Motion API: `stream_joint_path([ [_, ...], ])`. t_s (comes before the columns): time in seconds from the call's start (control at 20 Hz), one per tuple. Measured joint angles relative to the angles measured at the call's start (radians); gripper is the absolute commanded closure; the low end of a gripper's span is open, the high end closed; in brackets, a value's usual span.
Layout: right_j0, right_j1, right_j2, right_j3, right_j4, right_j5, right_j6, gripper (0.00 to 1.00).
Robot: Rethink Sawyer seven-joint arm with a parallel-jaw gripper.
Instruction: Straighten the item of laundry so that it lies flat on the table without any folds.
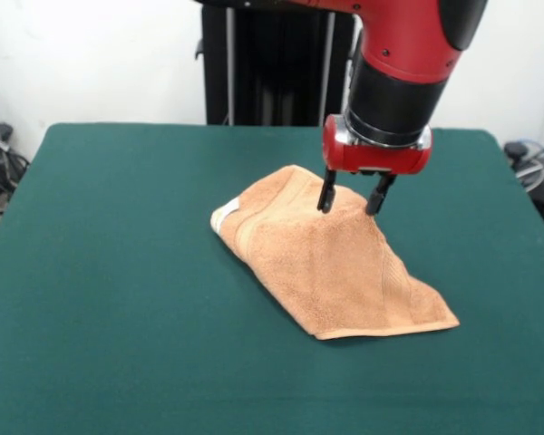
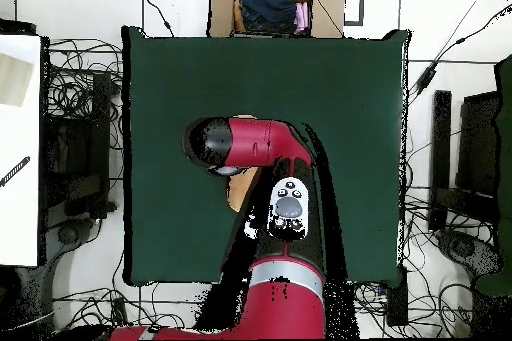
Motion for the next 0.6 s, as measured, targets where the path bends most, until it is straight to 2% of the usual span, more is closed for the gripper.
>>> stream_joint_path([
  [0.6, 0.016, 0.005, -0.030, 0.000, 0.000, -0.006, 0.000, 0.00],
])
